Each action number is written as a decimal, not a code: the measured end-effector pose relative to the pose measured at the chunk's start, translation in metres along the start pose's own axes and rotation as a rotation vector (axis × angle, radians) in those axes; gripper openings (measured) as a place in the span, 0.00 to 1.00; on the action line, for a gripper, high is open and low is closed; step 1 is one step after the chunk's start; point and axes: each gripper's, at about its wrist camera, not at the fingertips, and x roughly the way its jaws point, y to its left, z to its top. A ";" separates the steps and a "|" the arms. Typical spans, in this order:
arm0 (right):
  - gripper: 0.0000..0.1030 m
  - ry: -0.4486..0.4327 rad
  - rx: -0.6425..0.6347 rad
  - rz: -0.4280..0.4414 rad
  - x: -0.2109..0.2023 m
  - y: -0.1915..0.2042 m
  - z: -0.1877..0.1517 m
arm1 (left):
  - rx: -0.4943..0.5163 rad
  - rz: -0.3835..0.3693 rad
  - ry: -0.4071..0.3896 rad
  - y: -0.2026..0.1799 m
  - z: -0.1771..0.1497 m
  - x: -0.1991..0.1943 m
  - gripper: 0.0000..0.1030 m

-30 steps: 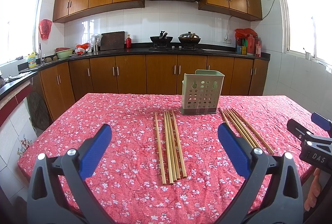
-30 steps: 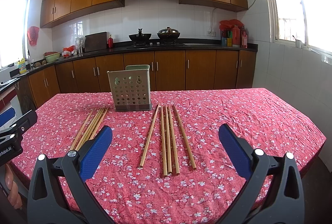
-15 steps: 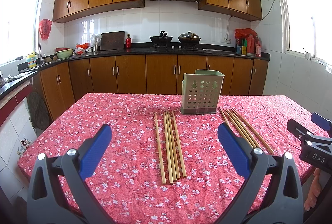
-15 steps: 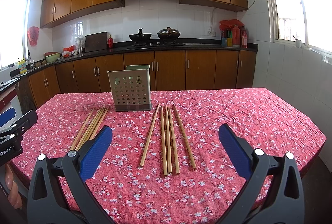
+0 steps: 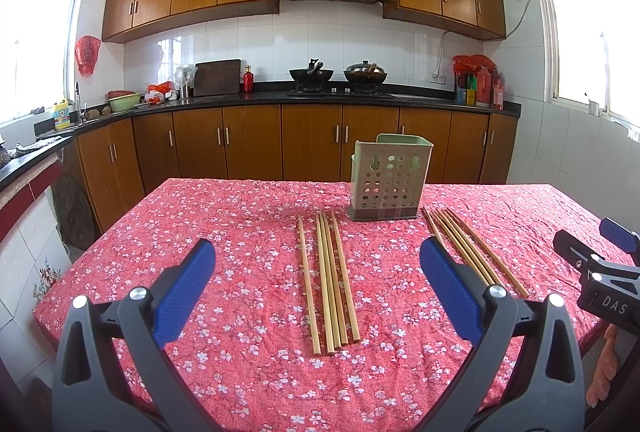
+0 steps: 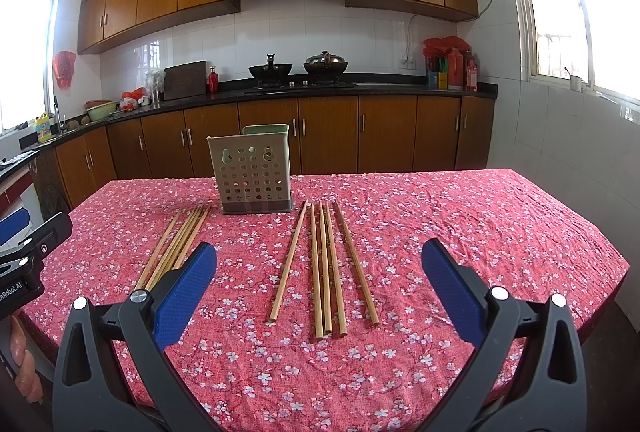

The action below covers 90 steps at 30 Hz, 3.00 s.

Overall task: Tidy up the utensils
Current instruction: 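Grasp one bamboo chopstick with the left gripper while the right gripper grasps another, then lift the chopsticks with both grippers and carry them above the grey utensil holder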

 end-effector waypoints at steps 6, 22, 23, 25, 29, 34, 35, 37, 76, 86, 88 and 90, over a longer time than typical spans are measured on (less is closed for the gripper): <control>0.98 0.001 0.000 0.000 -0.001 0.000 0.000 | 0.000 0.002 0.004 -0.001 -0.001 0.002 0.96; 0.67 0.218 0.116 -0.053 0.063 -0.048 -0.006 | -0.069 0.092 0.219 0.031 -0.018 0.062 0.96; 0.64 0.254 0.135 -0.048 0.074 -0.053 -0.007 | -0.069 0.097 0.233 0.034 -0.018 0.067 0.96; 0.54 0.308 0.166 -0.035 0.092 -0.061 -0.009 | -0.067 0.092 0.262 0.039 -0.019 0.078 0.93; 0.43 0.420 0.162 -0.033 0.127 -0.068 -0.018 | -0.061 0.067 0.310 0.041 -0.020 0.096 0.80; 0.36 0.507 0.120 -0.031 0.153 -0.064 -0.032 | -0.063 0.006 0.399 0.042 -0.028 0.123 0.63; 0.34 0.520 0.111 -0.032 0.156 -0.062 -0.035 | -0.060 -0.002 0.411 0.041 -0.030 0.127 0.59; 0.31 0.513 0.101 -0.034 0.156 -0.061 -0.036 | -0.048 -0.027 0.444 0.038 -0.034 0.138 0.51; 0.07 0.479 0.137 -0.044 0.205 -0.084 -0.024 | 0.016 -0.073 0.538 0.057 -0.026 0.215 0.08; 0.07 0.285 0.164 -0.045 0.154 -0.093 0.024 | 0.001 -0.065 0.384 0.065 0.017 0.174 0.08; 0.07 0.245 0.168 -0.045 0.145 -0.095 0.036 | -0.016 -0.066 0.330 0.069 0.033 0.163 0.08; 0.07 0.206 0.167 -0.045 0.137 -0.095 0.046 | -0.034 -0.068 0.285 0.071 0.048 0.155 0.08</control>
